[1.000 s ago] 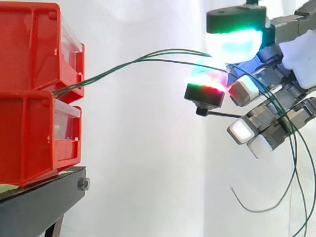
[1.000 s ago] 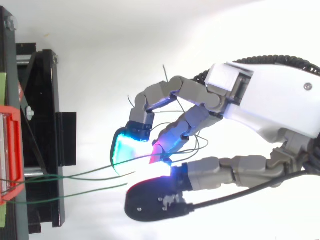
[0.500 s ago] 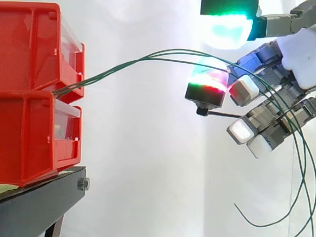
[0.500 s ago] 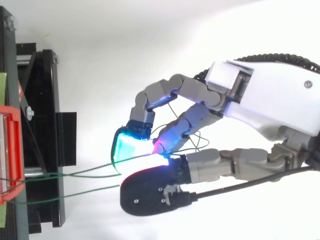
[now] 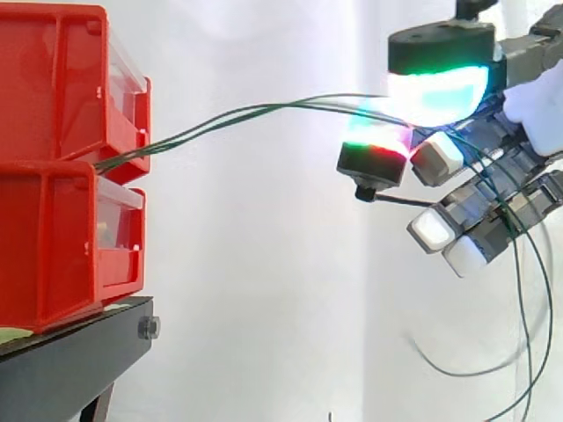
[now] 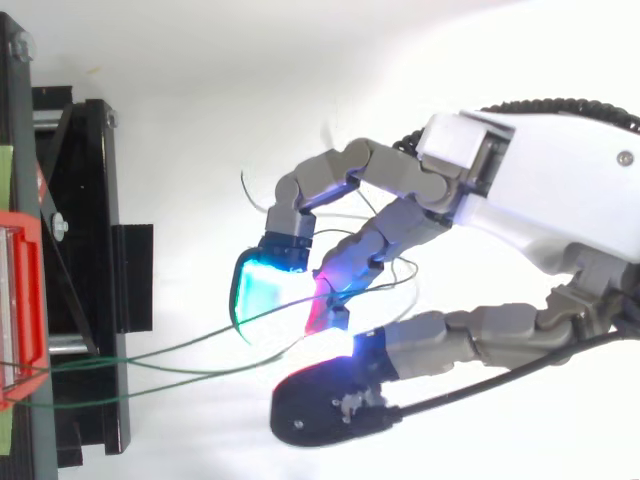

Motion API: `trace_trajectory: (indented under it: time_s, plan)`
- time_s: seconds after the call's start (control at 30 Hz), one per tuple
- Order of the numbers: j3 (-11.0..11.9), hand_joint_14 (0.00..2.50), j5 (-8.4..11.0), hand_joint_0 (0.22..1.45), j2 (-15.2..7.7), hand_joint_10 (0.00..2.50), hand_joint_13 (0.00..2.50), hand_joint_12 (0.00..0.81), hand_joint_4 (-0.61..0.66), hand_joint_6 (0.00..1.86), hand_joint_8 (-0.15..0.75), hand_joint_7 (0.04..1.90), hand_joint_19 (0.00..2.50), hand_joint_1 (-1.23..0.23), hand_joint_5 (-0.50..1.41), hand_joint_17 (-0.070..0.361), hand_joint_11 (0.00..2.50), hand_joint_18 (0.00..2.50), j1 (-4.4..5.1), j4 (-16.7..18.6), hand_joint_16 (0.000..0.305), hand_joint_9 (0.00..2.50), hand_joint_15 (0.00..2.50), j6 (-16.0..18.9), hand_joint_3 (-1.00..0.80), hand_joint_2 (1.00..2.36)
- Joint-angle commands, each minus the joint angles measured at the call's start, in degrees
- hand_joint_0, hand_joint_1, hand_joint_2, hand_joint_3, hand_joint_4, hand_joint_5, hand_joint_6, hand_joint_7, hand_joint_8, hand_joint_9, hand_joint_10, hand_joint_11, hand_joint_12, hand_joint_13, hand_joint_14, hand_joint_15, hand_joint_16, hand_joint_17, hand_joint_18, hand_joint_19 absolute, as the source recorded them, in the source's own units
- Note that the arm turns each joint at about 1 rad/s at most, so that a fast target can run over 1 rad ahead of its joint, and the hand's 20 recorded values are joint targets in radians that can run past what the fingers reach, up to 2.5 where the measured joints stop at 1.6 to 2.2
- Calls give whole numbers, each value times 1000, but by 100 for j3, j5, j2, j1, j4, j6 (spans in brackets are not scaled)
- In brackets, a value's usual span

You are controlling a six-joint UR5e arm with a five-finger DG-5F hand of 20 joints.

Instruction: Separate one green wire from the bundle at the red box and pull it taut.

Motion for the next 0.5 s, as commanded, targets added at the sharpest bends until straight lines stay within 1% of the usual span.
trace_trajectory:
  time_s: [0.0,0.07,0.1,0.13,0.2,0.27,0.3,0.37,0.47]
  plan:
    - [-4,21,-2,700,24,24,767,329,36,894,211,931,516,-976,-167,109,824,610,-5,-51,48,1051,525,-16,-500,1000]
    - [5,21,-2,657,41,23,767,328,54,892,214,910,526,-965,-165,108,823,608,-5,-104,48,1059,533,-16,-500,1000]
    - [5,23,-2,598,41,23,768,327,63,888,218,905,532,-921,-163,108,835,607,-14,-148,48,1076,543,-16,-500,1000]
    - [5,21,-2,532,41,22,781,341,71,877,232,926,540,-833,-157,113,828,614,-14,-148,50,1097,541,-16,-500,1000]
    - [-4,20,-2,503,41,22,801,355,88,864,241,927,544,-729,-151,118,820,618,-23,-157,53,1125,542,-25,-500,1000]
    - [-4,22,-2,495,41,19,811,360,89,854,248,947,552,-663,-143,120,806,622,-40,-157,54,1143,544,-43,-500,1000]
    - [-4,22,-2,508,41,23,819,362,89,851,249,958,555,-580,-142,119,806,615,-40,-157,53,1156,549,-43,-500,1000]
    - [-4,22,-2,538,41,23,819,353,77,844,240,992,565,-527,-138,115,807,604,-58,-165,51,1163,552,-52,-500,1000]
    - [-4,23,-2,590,41,24,819,348,63,843,238,1041,575,-551,-139,111,836,591,-49,-165,49,1174,557,-52,-439,1004]
